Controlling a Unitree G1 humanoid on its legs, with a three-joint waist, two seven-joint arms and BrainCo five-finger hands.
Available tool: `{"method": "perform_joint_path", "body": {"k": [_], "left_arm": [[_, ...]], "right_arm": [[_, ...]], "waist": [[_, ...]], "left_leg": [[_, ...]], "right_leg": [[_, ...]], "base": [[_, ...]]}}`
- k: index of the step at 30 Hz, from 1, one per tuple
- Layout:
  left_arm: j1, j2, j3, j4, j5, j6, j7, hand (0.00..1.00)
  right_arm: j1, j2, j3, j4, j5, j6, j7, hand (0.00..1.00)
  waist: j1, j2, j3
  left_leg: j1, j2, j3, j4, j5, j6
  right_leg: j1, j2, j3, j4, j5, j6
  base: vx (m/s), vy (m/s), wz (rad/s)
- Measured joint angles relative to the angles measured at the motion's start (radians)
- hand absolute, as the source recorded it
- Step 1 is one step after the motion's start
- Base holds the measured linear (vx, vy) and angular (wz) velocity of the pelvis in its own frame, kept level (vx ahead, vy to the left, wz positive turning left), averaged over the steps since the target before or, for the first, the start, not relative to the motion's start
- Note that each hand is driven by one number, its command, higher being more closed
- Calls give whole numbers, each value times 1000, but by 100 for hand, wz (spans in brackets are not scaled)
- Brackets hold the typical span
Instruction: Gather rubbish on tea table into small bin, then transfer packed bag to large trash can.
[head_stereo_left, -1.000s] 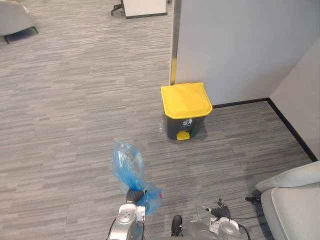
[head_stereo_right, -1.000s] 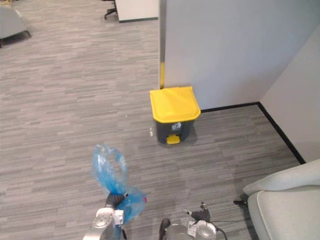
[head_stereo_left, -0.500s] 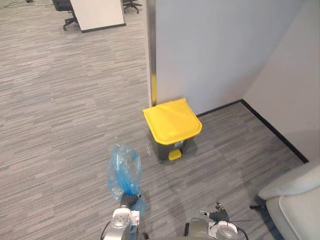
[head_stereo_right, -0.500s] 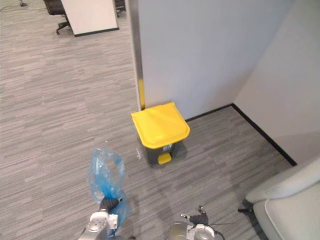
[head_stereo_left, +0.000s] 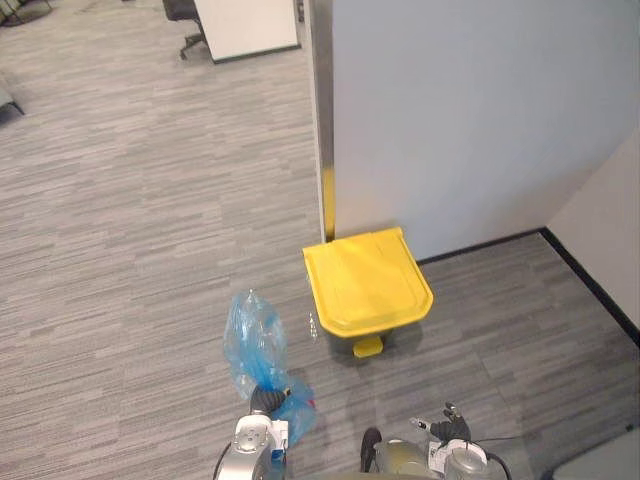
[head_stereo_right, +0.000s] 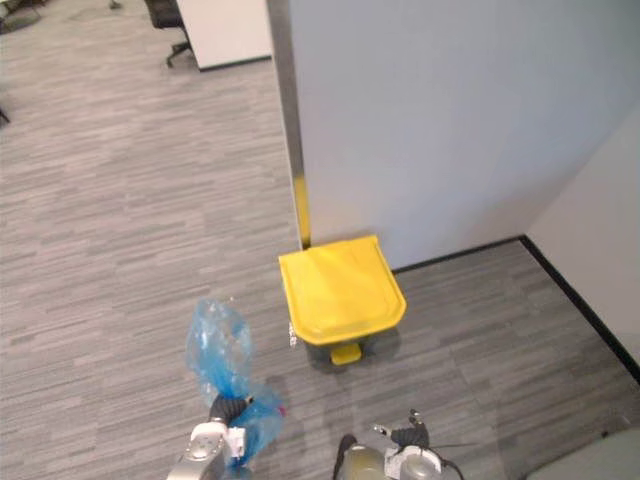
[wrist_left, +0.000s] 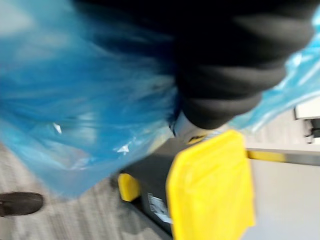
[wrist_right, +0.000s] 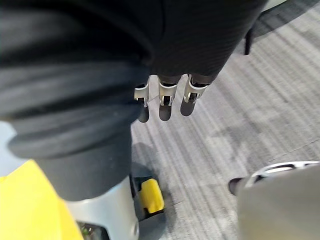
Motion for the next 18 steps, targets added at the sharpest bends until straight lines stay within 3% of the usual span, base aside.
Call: {"method": "perform_joint_path", "body": {"k": [1, 2, 3, 4, 8, 12, 18], "left_arm": [[-1, 0, 0, 2, 0, 0, 0, 100], [-2, -1, -3, 4, 0, 0, 0, 100], [-3, -1, -12, 4, 1, 2, 1, 100], [-6, 4, -15, 13, 1, 3, 1, 100], [-4, 58, -37, 37, 9, 3, 2, 100], [0, 84, -38, 58, 10, 3, 3, 100], [20, 100, -37, 67, 10, 3, 4, 100]], "right_arm": [[-1, 0, -9, 1, 0, 0, 0, 0], [2, -2, -19, 2, 8, 0, 0, 0], [8, -9, -21, 3, 8, 0, -2, 0], [13, -15, -24, 13, 10, 1, -2, 0], [14, 24, -16, 22, 15, 7, 0, 0], [5, 18, -14, 45, 16, 7, -1, 0], [-17, 3, -10, 83, 15, 7, 0, 0]], "waist": [[0, 0, 0], [-1, 7, -4], [-4, 21, -10], [-7, 34, -14], [-10, -13, -47], [-17, 2, -53], [-13, 14, -58]], "left_leg": [[-8, -12, 0, -86, 3, 3], [-12, -30, -7, -232, 49, 17], [-17, -38, -16, -325, 154, 16], [0, -40, -26, -348, 161, 8], [65, -98, 28, -479, 173, 33], [95, -128, 49, -516, 176, 37], [116, -124, 53, -520, 176, 37]], "right_leg": [[1, -4, 5, -1, 0, 9], [1, -6, 8, -1, 0, 28], [-1, 5, 12, 0, -5, 46], [1, 13, 28, 3, -14, 64], [5, -21, 89, -67, 18, 110], [35, -36, 108, -132, 49, 134], [65, -20, 137, -177, 75, 130]], "base": [[90, 94, -9], [93, 105, -9], [123, 156, -14], [114, 163, -9], [117, 193, -34], [96, 115, -20], [60, 7, -15]]}}
